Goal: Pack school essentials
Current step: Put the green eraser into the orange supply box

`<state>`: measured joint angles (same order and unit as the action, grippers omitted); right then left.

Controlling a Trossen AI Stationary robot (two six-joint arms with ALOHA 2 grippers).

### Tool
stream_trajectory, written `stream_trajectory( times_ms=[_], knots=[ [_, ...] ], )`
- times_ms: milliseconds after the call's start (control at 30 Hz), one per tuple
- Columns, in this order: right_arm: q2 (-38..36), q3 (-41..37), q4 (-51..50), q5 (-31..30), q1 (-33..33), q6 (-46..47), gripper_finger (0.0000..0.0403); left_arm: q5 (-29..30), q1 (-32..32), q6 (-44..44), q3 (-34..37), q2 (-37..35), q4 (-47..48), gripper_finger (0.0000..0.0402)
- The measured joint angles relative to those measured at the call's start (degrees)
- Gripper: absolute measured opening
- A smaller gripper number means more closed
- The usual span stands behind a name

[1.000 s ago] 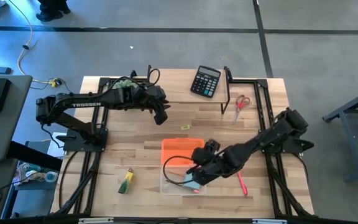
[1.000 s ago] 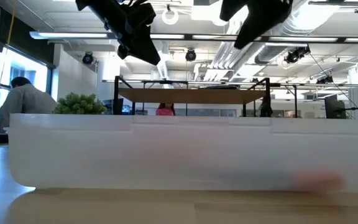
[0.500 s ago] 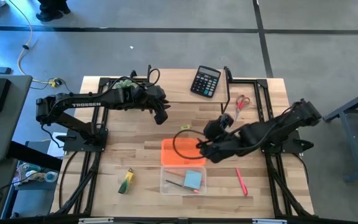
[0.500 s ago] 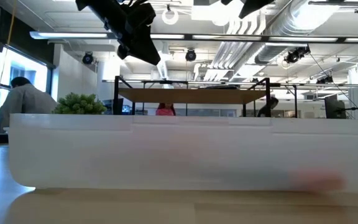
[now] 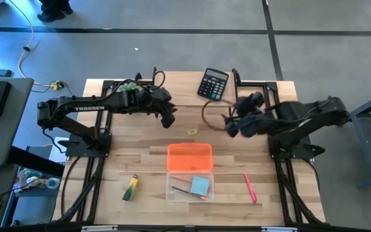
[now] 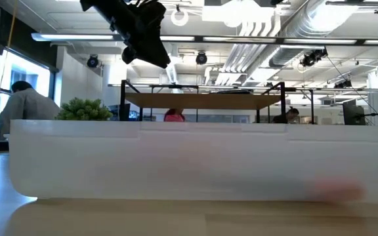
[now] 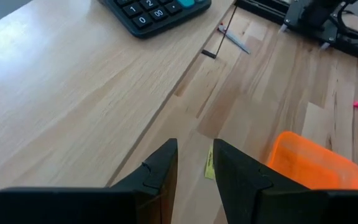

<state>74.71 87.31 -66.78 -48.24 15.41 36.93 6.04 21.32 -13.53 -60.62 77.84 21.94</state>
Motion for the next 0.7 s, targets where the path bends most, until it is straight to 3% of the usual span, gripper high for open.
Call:
stream_trajectory(
  times_ms=[533,700],
  knots=[
    [-9.86,0.0,-2.51,-0.09,-4.07,-3.55,0.0397,0.16,0.01,0.73,0.0,0.0,-5.98,0.0093],
    [-10.48,0.0,-3.12,-0.16,-4.18,-4.0,0.0397,0.14,0.0,2.91,0.0,0.0,-5.98,0.0122]
  ],
)
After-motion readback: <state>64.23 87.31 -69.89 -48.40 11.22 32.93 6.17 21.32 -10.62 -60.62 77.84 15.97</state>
